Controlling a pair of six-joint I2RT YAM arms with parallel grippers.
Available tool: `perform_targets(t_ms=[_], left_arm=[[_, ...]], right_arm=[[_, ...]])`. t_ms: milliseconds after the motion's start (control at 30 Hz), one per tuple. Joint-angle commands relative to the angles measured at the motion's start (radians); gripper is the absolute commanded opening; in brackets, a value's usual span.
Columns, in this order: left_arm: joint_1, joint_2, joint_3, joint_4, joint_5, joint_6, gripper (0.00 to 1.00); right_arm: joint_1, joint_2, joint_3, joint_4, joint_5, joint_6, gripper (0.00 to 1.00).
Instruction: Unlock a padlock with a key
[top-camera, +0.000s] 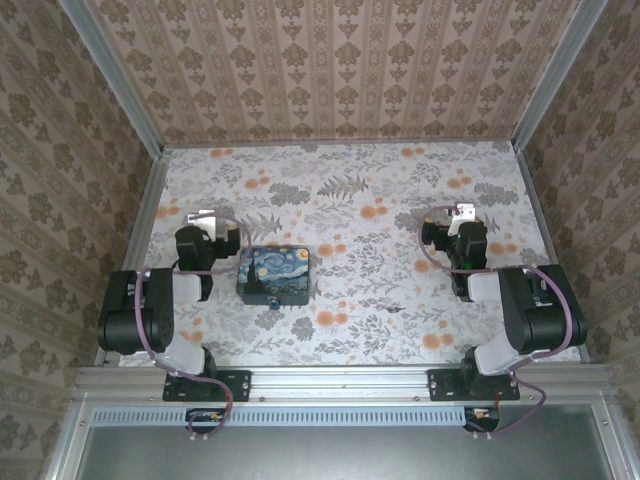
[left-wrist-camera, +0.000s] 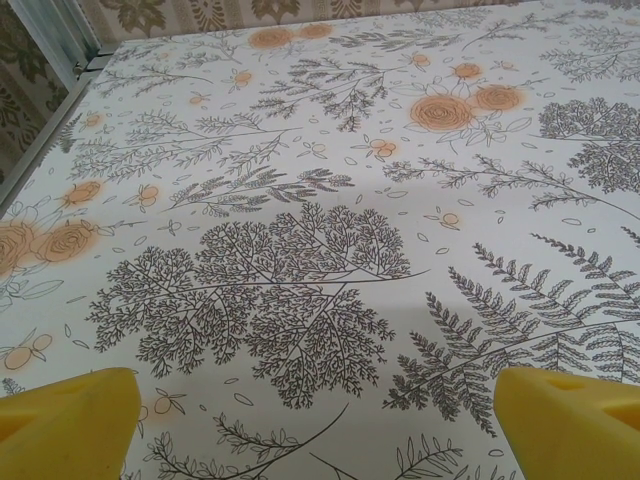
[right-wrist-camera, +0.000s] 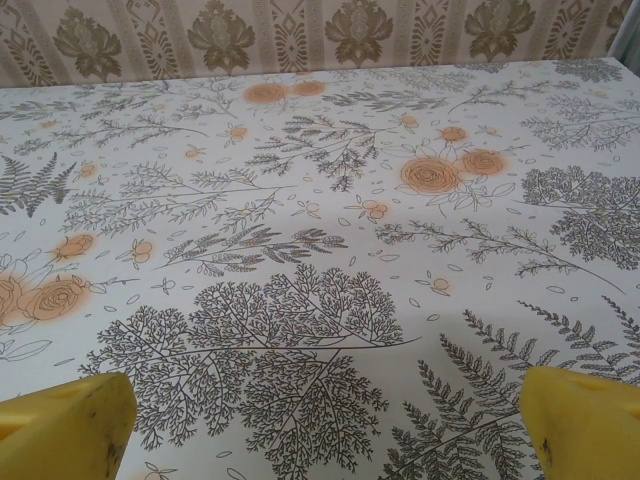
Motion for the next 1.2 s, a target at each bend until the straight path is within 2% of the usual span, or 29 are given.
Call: perform_targets(t_ms=[0, 133, 267, 367, 400, 467, 533, 667, 767, 867, 967, 1167], left_arm=[[0.009, -0.079, 0.005, -0.019, -0.022, -0.013, 1.00], [0.009, -0.178, 0.028, -0.144, -0.040, -0.020, 1.00], [0.007, -0.291, 0.104, -0.388, -0.086, -0.076, 1.00], [-0.008, -0.369, 0.153, -0.547, -0.101, -0.135, 1.00], [-0.016, -0.395, 0.163, -0.588, -0.109, -0.158, 1.00], [-0.037, -0.455, 0.191, -0.682, -0.124, -0.223, 1.00], [-0.065, -0.510, 0.224, -0.784, -0.142, -0.273, 1.00], [-0.130, -0.603, 0.288, -0.995, -0.196, -0.386, 1.00], [-0.169, -0.645, 0.322, -1.124, -0.197, -0.452, 1.00], [-0.200, -0.664, 0.342, -1.227, -0.176, -0.486, 1.00], [-0.206, -0.669, 0.345, -1.304, -0.119, -0.505, 1.00], [-0.230, -0.689, 0.288, -1.354, -0.050, -0.561, 1.00]], right_arm=[[0.001, -0.033, -0.001, -0.008, 0.056, 0.020, 1.00], [-0.001, -0.106, 0.016, -0.103, 0.105, 0.038, 1.00], [-0.003, -0.237, 0.074, -0.318, 0.105, 0.073, 1.00], [-0.010, -0.310, 0.112, -0.461, 0.122, 0.234, 1.00], [-0.023, -0.331, 0.117, -0.493, 0.093, 0.289, 1.00], [-0.054, -0.363, 0.120, -0.521, -0.046, 0.377, 0.99], [-0.060, -0.384, 0.123, -0.548, -0.114, 0.446, 1.00], [-0.059, -0.404, 0.128, -0.610, -0.286, 0.537, 1.00], [-0.051, -0.405, 0.154, -0.715, -0.401, 0.563, 0.97], [-0.012, -0.427, 0.191, -0.864, -0.449, 0.535, 0.92], [0.055, -0.466, 0.204, -0.981, -0.446, 0.505, 0.90], [0.181, -0.499, 0.203, -1.130, -0.443, 0.516, 0.86]])
